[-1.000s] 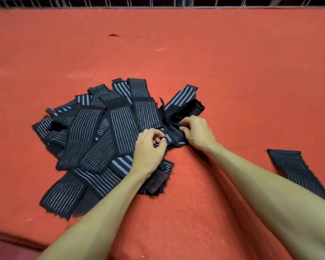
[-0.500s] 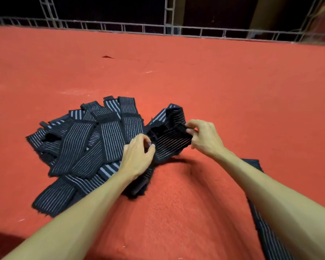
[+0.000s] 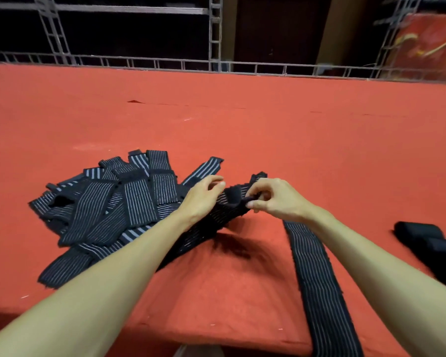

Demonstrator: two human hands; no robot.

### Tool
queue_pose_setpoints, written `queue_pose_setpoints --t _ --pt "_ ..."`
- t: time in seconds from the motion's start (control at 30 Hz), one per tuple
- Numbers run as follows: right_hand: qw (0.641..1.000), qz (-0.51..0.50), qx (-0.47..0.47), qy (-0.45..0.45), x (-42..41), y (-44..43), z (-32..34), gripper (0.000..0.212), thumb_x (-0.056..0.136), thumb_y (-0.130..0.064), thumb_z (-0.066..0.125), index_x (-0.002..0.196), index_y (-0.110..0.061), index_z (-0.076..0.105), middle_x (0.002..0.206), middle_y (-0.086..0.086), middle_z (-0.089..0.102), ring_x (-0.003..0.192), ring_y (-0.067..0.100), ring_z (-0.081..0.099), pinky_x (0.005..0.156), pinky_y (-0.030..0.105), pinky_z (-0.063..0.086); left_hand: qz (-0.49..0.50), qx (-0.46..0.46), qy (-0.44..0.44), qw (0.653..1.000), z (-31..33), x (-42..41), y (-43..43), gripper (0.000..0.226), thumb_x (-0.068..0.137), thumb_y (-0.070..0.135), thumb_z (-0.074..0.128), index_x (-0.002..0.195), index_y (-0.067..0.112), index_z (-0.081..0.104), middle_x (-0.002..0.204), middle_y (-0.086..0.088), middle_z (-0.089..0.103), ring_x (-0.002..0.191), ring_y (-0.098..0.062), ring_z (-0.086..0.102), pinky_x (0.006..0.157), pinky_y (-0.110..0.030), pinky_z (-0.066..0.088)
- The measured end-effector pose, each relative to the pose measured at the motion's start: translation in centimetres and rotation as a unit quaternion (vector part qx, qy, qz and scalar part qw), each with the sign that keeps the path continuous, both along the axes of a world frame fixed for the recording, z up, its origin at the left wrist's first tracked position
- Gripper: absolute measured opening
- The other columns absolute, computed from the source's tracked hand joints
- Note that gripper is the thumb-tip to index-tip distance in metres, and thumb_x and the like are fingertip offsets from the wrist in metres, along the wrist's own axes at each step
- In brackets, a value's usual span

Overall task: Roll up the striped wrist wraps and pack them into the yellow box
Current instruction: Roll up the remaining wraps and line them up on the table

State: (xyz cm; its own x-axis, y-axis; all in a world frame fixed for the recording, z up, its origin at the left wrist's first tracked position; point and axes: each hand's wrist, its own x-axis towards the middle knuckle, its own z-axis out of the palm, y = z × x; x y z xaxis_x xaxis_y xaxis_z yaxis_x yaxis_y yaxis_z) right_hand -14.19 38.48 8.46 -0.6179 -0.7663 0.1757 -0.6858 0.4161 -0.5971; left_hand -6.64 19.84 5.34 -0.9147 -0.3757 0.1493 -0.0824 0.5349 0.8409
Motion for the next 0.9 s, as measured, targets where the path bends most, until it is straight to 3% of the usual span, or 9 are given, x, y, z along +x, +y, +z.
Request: queue_pose_setpoints --t 0.13,0.27,0.33,0.47,0.53,0.63,0.7,0.77,0.9 --pt "0.995 0.019 -0.009 -0.098 -0.8 2.1 -1.0 0.011 0.079 -0.022 0.08 0.079 -0.019 0.069 0.074 0.008 0.072 0.07 0.014 0.069 0.076 0.034 0.053 -0.064 -0.04 -0.09 0.993 -2.3 -0.3 0.0 0.031 0.101 0.032 0.044 0.108 0.019 0.071 0.114 0.004 0.069 0.11 -0.011 0.06 0.102 -0.029 0.041" --pt "0.984 0.037 0.032 -0.169 -1.2 3.9 -2.9 0.048 0.08 -0.052 0.068 0.082 -0.004 0.07 0.077 0.012 0.072 0.071 0.017 0.066 0.074 0.028 0.049 -0.088 -0.128 -0.135 0.979 -3.8 -0.7 0.5 0.02 0.097 0.027 0.053 0.093 0.017 0.07 0.09 0.002 0.072 0.089 -0.014 0.065 0.089 -0.032 0.049" --pt "0.983 0.028 0.04 -0.175 -1.5 4.5 -4.6 0.054 0.081 -0.058 0.065 0.077 -0.004 0.071 0.079 0.009 0.071 0.071 0.021 0.067 0.074 0.032 0.051 -0.108 -0.173 -0.14 0.969 -3.9 -1.4 1.0 0.01 0.09 0.019 0.061 0.087 0.02 0.07 0.082 0.003 0.072 0.072 -0.008 0.063 0.084 -0.034 0.052" --pt "0.99 0.004 0.065 -0.124 -2.2 6.1 -8.5 0.022 0.079 -0.032 0.079 0.071 -0.013 0.071 0.075 0.0 0.069 0.067 0.007 0.06 0.068 0.024 0.046 -0.108 -0.234 -0.069 0.964 -3.7 -3.8 2.8 0.011 0.085 0.02 0.065 0.091 0.026 0.072 0.091 0.007 0.072 0.089 -0.013 0.065 0.085 -0.035 0.051" --pt "0.991 0.004 0.065 -0.117 -2.4 6.6 -9.9 0.014 0.074 -0.025 0.083 0.072 -0.018 0.071 0.079 -0.002 0.068 0.072 0.009 0.062 0.072 0.026 0.048 -0.138 -0.234 -0.048 0.961 -3.8 -5.1 4.0 0.019 0.088 0.023 0.066 0.107 0.024 0.069 0.11 0.003 0.067 0.106 -0.016 0.06 0.095 -0.032 0.046" --pt "0.992 -0.004 0.034 -0.123 -2.9 7.2 -11.3 0.015 0.07 -0.019 0.086 0.076 -0.021 0.073 0.086 0.004 0.069 0.082 0.02 0.063 0.08 0.034 0.047 -0.193 -0.288 -0.125 0.93 -4.7 -7.4 6.1 0.055 0.09 0.036 0.064 0.14 0.023 0.046 0.143 -0.002 0.047 0.133 -0.021 0.041 0.11 -0.037 0.032" --pt "0.991 -0.008 0.017 -0.129 -3.1 7.3 -11.8 0.018 0.07 -0.017 0.085 0.075 -0.027 0.071 0.088 0.003 0.069 0.084 0.019 0.062 0.084 0.034 0.046 -0.198 -0.306 -0.175 0.914 -6.0 -8.7 7.2 0.071 0.089 0.044 0.063 0.149 0.023 0.031 0.148 -0.004 0.042 0.137 -0.024 0.036 0.111 -0.042 0.028" --pt "0.99 -0.006 0.005 -0.139 -3.2 7.5 -12.1 0.022 0.07 -0.015 0.085 0.074 -0.03 0.069 0.089 0.002 0.068 0.086 0.017 0.062 0.086 0.032 0.046 -0.167 -0.304 -0.197 0.917 -7.2 -9.7 7.7 0.073 0.087 0.047 0.064 0.147 0.02 0.032 0.145 -0.006 0.046 0.135 -0.026 0.039 0.107 -0.044 0.028" --pt "0.987 0.002 -0.014 -0.157 -3.5 7.5 -12.4 0.028 0.071 -0.008 0.083 0.07 -0.032 0.067 0.091 0.001 0.068 0.087 0.017 0.063 0.086 0.03 0.047 -0.108 -0.246 -0.133 0.954 -8.2 -9.9 6.9 0.042 0.085 0.033 0.071 0.121 0.016 0.057 0.123 -0.008 0.064 0.117 -0.029 0.056 0.098 -0.041 0.043"
